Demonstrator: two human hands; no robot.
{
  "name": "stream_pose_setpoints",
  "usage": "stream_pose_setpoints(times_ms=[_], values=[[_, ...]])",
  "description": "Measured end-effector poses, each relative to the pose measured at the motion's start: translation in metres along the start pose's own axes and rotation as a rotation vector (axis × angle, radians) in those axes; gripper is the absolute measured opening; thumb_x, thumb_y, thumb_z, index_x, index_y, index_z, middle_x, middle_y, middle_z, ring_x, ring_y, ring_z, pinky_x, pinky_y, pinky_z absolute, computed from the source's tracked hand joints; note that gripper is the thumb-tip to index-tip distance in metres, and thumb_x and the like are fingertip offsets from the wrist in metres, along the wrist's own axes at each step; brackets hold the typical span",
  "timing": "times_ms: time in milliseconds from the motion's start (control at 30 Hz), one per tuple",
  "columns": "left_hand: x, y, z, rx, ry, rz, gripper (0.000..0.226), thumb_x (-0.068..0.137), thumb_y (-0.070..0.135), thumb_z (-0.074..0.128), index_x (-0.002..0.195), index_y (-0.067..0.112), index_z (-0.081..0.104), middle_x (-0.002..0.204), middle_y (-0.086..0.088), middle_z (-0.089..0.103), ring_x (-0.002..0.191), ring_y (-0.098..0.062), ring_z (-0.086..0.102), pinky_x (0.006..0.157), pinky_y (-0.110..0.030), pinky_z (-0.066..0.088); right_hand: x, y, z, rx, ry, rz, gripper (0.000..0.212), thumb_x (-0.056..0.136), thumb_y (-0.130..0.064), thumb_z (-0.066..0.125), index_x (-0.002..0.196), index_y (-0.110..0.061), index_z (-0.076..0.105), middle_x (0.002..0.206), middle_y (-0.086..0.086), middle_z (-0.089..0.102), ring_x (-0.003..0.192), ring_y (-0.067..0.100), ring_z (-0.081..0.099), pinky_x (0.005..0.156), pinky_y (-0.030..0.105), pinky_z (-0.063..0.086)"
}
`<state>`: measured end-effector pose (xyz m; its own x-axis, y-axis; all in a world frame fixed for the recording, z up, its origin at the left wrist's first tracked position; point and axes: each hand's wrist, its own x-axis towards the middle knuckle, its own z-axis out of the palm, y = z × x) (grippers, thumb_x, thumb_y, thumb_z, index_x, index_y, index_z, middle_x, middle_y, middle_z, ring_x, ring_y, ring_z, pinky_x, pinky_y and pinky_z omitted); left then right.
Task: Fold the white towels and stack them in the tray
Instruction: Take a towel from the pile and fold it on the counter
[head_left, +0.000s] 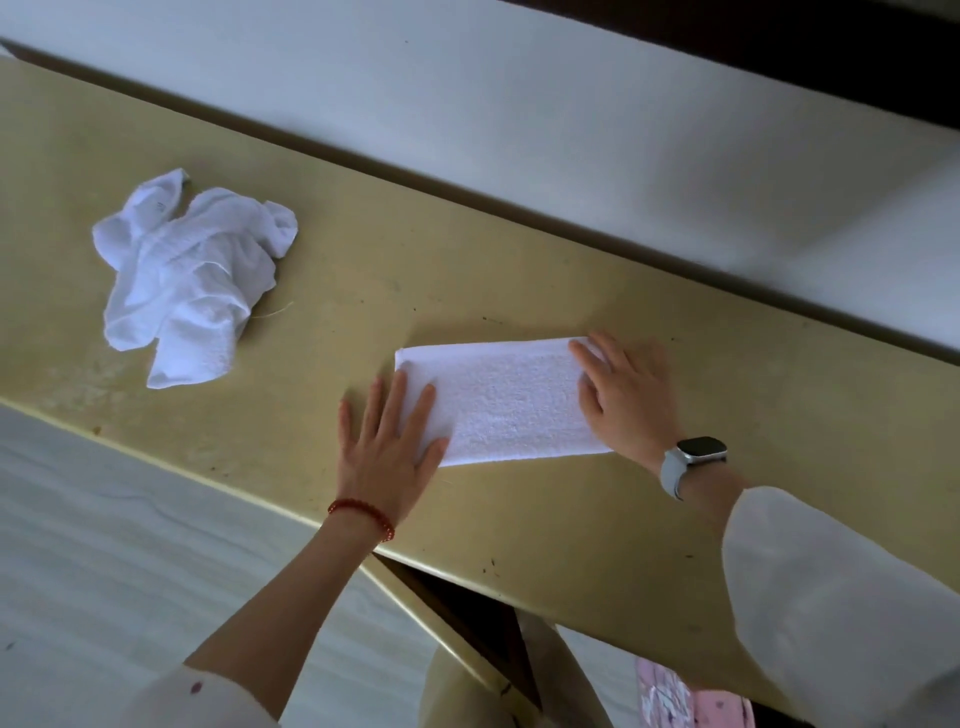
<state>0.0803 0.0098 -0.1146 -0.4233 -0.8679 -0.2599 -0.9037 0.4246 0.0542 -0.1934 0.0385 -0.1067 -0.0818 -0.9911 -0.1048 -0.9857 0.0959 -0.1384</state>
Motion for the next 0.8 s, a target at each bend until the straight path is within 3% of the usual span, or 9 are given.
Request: stream_pose_setpoints(times_ms=[67, 167, 367, 467, 533, 633, 700, 800], values=[[-0.001, -0.008, -0.007, 0.039, -0.023, 0.026, 0.059, 0.094, 0.056, 0.006, 0.14, 0.027, 0.03, 0.145, -0.011, 0.038, 0.127, -0.039, 0.043, 0.098, -0.062, 0.033, 0.007, -0.001, -0.006, -0.02, 0.027, -0.014, 0.034, 0.085, -0.017, 0.052, 0.119, -0.014, 0.056, 0.117, 0.012, 0.058, 0.097, 0.037, 0.057, 0.087, 0.048, 0.041], [0.012, -0.022, -0.016, 0.114, -0.051, 0.002, 0.057, 0.095, 0.055, 0.009, 0.136, 0.026, 0.036, 0.139, -0.012, 0.047, 0.123, -0.038, 0.048, 0.093, -0.065, 0.036, 0.002, -0.006, -0.01, -0.017, 0.039, -0.021, 0.029, 0.081, -0.016, 0.057, 0.11, -0.011, 0.061, 0.1, 0.013, 0.061, 0.084, 0.035, 0.059, 0.076, 0.042, 0.045], [0.038, -0.031, -0.036, 0.036, 0.033, -0.165, 0.049, 0.081, 0.034, 0.063, 0.123, 0.011, 0.054, 0.128, -0.02, 0.053, 0.116, -0.04, 0.052, 0.094, -0.064, 0.034, -0.06, -0.027, -0.009, 0.034, 0.074, -0.162, 0.03, 0.082, -0.026, 0.04, 0.071, -0.012, 0.064, 0.065, 0.002, 0.053, 0.055, 0.024, 0.05, 0.056, 0.03, 0.039], [0.042, -0.018, -0.044, -0.142, 0.083, -0.314, 0.043, 0.085, 0.03, 0.062, 0.122, 0.009, 0.053, 0.129, -0.014, 0.051, 0.117, -0.033, 0.047, 0.101, -0.049, 0.031, -0.051, -0.038, -0.015, 0.139, 0.117, -0.157, 0.038, 0.084, -0.023, 0.041, 0.049, -0.011, 0.046, 0.054, 0.002, 0.042, 0.046, 0.021, 0.04, 0.049, 0.028, 0.033], [0.044, -0.014, -0.044, -0.252, 0.092, -0.421, 0.042, 0.088, 0.033, 0.057, 0.123, 0.011, 0.052, 0.127, -0.012, 0.049, 0.117, -0.03, 0.042, 0.099, -0.042, 0.029, -0.028, -0.046, -0.019, 0.222, 0.096, -0.128, 0.033, 0.085, -0.02, 0.042, 0.056, -0.01, 0.051, 0.057, 0.003, 0.049, 0.05, 0.022, 0.045, 0.049, 0.029, 0.037], [0.048, -0.016, -0.045, -0.427, 0.073, -0.51, 0.043, 0.085, 0.03, 0.06, 0.121, 0.011, 0.05, 0.125, -0.013, 0.047, 0.117, -0.03, 0.041, 0.096, -0.039, 0.032, 0.017, -0.066, -0.021, 0.362, 0.002, -0.066, 0.019, 0.09, -0.013, 0.046, 0.097, -0.007, 0.063, 0.091, 0.01, 0.061, 0.083, 0.028, 0.058, 0.068, 0.036, 0.047], [0.052, -0.018, -0.046, -0.503, 0.018, -0.511, 0.043, 0.084, 0.027, 0.061, 0.122, 0.01, 0.048, 0.125, -0.014, 0.048, 0.117, -0.031, 0.042, 0.096, -0.039, 0.032, 0.048, -0.082, -0.023, 0.449, -0.089, -0.001, 0.031, 0.094, -0.014, 0.044, 0.122, -0.007, 0.052, 0.117, 0.013, 0.054, 0.108, 0.027, 0.051, 0.086, 0.036, 0.043], [0.057, -0.022, -0.05, -0.536, -0.042, -0.483, 0.044, 0.084, 0.025, 0.061, 0.122, 0.011, 0.044, 0.123, -0.01, 0.053, 0.115, -0.029, 0.045, 0.095, -0.038, 0.034, 0.088, -0.103, -0.021, 0.44, -0.229, 0.014, 0.041, 0.093, -0.012, 0.045, 0.133, -0.007, 0.039, 0.13, 0.015, 0.045, 0.123, 0.028, 0.038, 0.1, 0.031, 0.028]])
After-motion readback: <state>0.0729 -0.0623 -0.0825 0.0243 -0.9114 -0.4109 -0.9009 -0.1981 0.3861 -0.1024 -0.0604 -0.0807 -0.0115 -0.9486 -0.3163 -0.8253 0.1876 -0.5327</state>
